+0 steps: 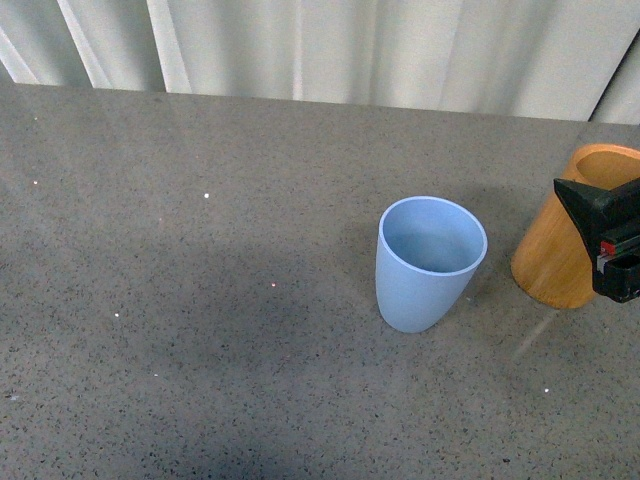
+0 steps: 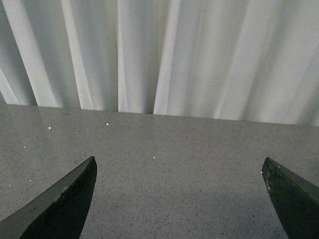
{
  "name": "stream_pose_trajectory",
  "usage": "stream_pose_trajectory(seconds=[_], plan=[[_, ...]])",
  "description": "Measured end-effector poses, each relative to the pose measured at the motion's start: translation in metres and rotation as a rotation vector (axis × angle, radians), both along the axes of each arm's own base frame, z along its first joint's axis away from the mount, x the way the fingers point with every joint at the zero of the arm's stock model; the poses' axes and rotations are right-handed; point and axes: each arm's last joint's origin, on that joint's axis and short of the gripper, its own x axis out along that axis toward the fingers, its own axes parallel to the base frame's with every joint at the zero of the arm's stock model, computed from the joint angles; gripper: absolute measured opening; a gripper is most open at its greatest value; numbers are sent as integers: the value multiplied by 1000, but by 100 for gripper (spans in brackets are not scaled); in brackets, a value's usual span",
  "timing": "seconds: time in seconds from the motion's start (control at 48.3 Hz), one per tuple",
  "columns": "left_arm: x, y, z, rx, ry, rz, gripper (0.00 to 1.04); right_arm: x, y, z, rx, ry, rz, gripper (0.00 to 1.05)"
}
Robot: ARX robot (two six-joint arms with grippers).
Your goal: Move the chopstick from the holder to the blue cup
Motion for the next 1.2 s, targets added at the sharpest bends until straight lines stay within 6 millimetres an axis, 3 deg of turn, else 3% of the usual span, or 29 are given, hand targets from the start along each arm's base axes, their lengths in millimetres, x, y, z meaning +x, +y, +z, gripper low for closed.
stream_pose_trajectory(seconds=[0.331,0.766,1.201], plan=[[0,0,0,0,0,0,98,-3,-5,1,7,-19,-31,92],[0,0,0,0,0,0,98,-2,-9,1,19,-21,-63,3],[0,0,0,0,0,0,98,1,-9,43,138,-90,-94,2]])
